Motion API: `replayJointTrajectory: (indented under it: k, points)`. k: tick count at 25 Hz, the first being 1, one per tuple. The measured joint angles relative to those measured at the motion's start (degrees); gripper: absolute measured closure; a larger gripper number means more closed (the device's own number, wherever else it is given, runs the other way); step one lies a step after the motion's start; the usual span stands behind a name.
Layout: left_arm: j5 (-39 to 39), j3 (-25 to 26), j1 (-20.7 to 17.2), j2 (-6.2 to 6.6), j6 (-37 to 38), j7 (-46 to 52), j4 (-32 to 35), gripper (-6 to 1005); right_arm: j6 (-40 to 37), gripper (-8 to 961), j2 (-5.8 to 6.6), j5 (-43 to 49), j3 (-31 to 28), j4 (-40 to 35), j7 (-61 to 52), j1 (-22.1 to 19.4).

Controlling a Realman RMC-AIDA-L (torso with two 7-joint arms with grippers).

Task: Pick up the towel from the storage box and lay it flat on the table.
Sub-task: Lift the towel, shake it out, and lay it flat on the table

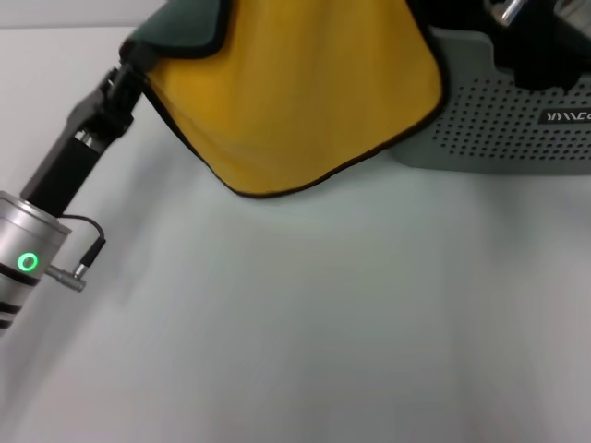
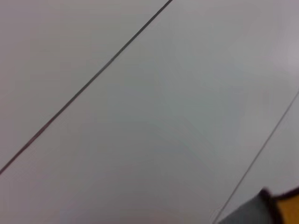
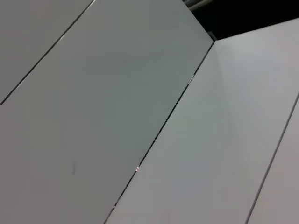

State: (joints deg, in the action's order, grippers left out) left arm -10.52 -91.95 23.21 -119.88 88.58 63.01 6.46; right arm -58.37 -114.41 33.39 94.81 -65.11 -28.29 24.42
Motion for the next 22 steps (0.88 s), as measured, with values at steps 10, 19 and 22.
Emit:
replayJointTrajectory:
  k: [10, 19, 22]
  points:
    - [-0.95, -0.07, -0.84, -0.84, -8.90, -18.17, -0.10, 680, 1.39, 944, -0.83, 12.25, -7.78, -5.04, -12.36, 1.98]
    - [-1.10, -2.75, -0.68, -0.93, -8.67, -21.68, 2.09, 229, 0.82, 944, -0.72, 14.51, -8.28, -4.94, -14.03, 2.79]
    - [-1.14, -6.31, -0.63, -0.64, -8.66, -21.70, 4.21, 153, -1.24, 944, 0.02, 15.96, -8.60, -4.79, -14.26, 2.89]
